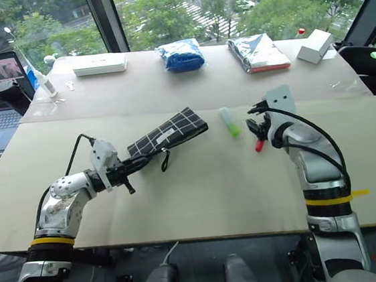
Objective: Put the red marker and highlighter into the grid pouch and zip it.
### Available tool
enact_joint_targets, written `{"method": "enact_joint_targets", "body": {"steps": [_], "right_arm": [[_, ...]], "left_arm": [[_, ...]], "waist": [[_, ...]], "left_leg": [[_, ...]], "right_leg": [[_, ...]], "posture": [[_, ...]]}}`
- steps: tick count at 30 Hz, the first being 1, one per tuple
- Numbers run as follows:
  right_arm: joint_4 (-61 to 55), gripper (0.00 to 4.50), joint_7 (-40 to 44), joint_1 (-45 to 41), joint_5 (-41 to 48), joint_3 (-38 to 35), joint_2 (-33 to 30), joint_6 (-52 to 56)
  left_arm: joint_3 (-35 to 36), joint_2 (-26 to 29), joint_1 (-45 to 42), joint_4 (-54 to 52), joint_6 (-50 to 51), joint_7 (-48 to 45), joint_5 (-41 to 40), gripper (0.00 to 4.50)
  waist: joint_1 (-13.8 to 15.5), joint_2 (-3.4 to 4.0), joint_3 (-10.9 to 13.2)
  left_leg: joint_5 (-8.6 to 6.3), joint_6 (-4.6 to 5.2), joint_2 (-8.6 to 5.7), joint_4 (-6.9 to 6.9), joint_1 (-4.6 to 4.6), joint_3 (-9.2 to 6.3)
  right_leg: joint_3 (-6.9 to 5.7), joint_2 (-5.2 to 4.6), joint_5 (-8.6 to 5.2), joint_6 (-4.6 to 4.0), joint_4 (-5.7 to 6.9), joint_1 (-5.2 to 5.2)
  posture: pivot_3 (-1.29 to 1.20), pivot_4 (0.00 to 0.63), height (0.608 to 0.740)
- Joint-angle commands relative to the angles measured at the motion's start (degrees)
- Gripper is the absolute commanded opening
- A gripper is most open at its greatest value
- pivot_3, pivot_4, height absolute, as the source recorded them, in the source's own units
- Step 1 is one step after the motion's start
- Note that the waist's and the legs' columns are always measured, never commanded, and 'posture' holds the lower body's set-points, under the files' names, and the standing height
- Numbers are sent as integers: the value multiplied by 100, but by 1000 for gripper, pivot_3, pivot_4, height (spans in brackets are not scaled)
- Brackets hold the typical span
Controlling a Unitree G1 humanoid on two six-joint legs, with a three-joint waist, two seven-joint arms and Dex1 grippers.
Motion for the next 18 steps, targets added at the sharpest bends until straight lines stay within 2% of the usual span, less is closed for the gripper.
{"method": "enact_joint_targets", "body": {"steps": [1,9,18], "right_arm": [[67,3214,-550,-134,-29,-279,290,35],[277,3214,-814,-105,-25,-174,612,10],[655,3214,-1046,33,-245,-88,609,-195]], "left_arm": [[40,42,-77,-52,-132,-37,3,0],[59,13,-77,-31,-91,-17,-34,0],[77,0,-74,-70,-50,20,-62,0]], "waist": [[-1,0,0],[-9,1,0],[-10,1,0]], "left_leg": [[0,0,0,0,0,0],[0,0,1,-1,0,0],[0,0,1,-1,0,0]], "right_leg": [[0,0,0,0,0,0],[0,1,0,0,3,-3],[0,1,0,0,3,-2]], "posture": [[0,150,740],[0,150,740],[0,150,740]]}}
